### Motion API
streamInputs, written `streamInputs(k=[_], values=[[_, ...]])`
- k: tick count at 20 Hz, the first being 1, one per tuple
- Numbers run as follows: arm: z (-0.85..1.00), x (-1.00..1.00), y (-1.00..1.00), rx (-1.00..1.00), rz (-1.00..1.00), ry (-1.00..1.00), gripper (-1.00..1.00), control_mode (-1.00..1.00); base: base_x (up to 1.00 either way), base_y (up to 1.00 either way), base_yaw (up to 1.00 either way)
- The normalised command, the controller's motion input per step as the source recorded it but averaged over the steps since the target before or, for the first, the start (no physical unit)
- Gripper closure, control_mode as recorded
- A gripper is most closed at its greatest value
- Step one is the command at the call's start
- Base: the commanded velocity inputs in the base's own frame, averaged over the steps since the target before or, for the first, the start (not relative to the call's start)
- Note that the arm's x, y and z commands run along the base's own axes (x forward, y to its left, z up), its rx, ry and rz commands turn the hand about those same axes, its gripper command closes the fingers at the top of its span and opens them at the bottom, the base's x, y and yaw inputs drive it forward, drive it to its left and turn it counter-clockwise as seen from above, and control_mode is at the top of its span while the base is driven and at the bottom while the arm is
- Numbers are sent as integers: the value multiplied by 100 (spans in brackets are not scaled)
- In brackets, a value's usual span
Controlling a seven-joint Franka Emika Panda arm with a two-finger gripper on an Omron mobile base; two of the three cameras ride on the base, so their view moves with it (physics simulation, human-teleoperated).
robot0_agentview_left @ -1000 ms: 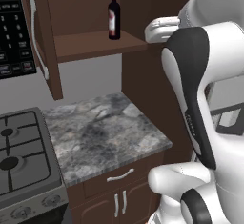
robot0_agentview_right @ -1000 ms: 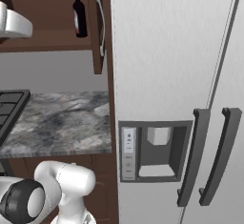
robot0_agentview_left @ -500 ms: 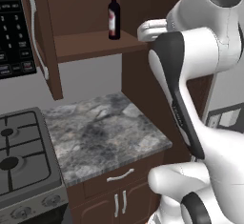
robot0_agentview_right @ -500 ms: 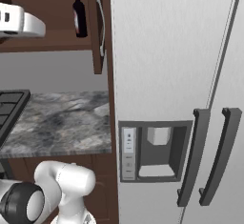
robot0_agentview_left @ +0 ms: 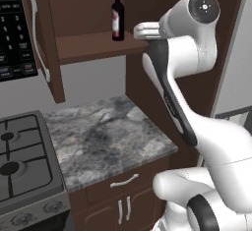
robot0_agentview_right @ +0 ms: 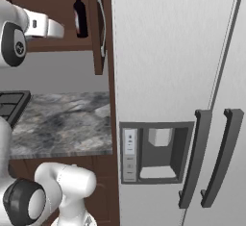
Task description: Open the cabinet directly in front. Then move the wine and the mug to the dining counter with the jar on it.
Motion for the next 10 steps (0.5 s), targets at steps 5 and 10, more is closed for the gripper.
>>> streamInputs(k=[5,10], values=[[0,84,13,9,0,0,-100,-100,0,0,0],[0,76,23,1,0,0,-100,-100,0,0,0]])
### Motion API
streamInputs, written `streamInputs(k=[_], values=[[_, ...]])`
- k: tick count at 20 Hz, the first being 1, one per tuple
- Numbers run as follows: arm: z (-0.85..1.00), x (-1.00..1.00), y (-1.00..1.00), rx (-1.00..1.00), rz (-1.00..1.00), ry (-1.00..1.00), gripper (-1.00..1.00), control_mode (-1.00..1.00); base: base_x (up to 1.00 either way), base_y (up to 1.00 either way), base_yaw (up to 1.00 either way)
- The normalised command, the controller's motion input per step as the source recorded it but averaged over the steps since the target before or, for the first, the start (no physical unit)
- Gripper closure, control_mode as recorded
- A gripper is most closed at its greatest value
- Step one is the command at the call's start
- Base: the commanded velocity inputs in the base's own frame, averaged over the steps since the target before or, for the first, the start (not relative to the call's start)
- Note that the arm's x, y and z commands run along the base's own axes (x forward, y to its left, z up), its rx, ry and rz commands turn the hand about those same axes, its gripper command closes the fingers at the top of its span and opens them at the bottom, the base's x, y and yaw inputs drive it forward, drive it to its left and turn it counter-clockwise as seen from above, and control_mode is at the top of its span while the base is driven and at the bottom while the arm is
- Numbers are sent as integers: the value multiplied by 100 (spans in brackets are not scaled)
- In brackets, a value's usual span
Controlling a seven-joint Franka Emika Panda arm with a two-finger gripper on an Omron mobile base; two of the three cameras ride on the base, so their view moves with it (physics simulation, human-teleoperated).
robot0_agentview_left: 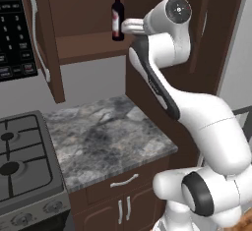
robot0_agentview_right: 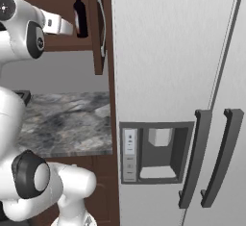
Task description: Open the cabinet directly in front. Then move the wine and the mug to the dining counter with the jar on it.
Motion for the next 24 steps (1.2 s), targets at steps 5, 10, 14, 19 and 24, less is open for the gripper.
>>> streamInputs(k=[5,10,14,19,24], values=[[2,52,3,0,0,0,-100,-100,0,0,0],[2,44,0,0,0,1,-100,-100,0,0,0],[2,34,0,0,0,0,-100,-100,0,0,0],[0,30,2,0,0,0,-100,-100,0,0,0],[0,29,6,-1,0,0,-100,-100,0,0,0]])
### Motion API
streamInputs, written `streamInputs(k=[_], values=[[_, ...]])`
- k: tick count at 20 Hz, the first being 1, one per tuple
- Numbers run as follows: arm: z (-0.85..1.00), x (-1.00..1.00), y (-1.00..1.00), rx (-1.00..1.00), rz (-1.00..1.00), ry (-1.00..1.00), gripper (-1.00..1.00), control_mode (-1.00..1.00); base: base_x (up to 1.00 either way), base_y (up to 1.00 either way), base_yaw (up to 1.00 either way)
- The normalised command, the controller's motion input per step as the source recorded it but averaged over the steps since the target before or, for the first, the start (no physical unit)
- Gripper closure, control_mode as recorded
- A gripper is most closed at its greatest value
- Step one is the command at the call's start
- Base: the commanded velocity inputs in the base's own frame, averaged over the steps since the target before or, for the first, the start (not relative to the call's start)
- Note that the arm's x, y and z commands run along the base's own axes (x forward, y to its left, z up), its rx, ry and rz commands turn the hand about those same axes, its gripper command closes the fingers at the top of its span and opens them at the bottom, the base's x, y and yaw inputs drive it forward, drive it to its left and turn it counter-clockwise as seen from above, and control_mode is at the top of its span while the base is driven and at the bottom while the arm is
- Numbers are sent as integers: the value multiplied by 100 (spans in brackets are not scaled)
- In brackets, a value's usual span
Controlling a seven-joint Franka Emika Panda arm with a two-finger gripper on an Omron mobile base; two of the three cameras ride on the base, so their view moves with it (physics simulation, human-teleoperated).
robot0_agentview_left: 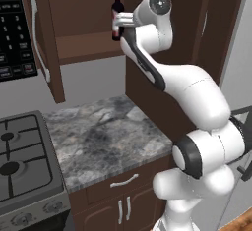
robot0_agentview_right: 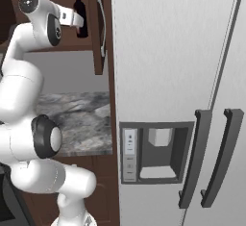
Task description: Open the cabinet directly in front. Then move the wine and the mug to the dining counter with the jar on it.
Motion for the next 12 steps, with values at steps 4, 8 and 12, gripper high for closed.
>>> streamInputs(k=[4,8,12], values=[[0,39,14,0,0,2,-100,-100,0,0,0],[0,35,18,0,0,3,-100,-100,0,0,0],[0,37,16,-1,0,1,-100,-100,0,0,0]])
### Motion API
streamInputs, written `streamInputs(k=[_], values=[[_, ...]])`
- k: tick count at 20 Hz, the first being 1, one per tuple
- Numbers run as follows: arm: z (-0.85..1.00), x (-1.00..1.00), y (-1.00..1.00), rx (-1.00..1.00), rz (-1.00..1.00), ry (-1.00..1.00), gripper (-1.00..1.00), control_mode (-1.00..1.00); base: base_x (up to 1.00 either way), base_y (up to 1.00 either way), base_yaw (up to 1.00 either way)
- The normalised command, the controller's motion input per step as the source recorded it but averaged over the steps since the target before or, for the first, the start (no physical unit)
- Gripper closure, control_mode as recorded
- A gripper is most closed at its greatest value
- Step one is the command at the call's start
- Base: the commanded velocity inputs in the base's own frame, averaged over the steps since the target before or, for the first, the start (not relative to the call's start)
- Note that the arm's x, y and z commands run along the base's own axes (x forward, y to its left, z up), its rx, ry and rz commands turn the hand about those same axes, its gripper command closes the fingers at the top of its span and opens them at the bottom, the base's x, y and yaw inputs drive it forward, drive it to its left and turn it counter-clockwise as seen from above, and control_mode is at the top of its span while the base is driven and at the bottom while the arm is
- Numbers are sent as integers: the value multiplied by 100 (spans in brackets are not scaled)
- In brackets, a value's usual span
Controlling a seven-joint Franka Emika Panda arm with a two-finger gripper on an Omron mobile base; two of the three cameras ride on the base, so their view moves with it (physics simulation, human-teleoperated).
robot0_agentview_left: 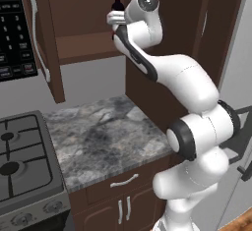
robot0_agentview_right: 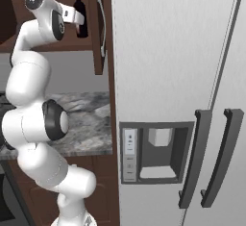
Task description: Open the cabinet directly in front. Then move the wine and the mug to the dining counter with the jar on it.
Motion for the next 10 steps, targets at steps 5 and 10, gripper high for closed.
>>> streamInputs(k=[5,10], values=[[-1,43,8,-2,0,0,-100,-100,0,0,0],[-9,46,1,-4,0,0,-100,-100,0,0,0]])
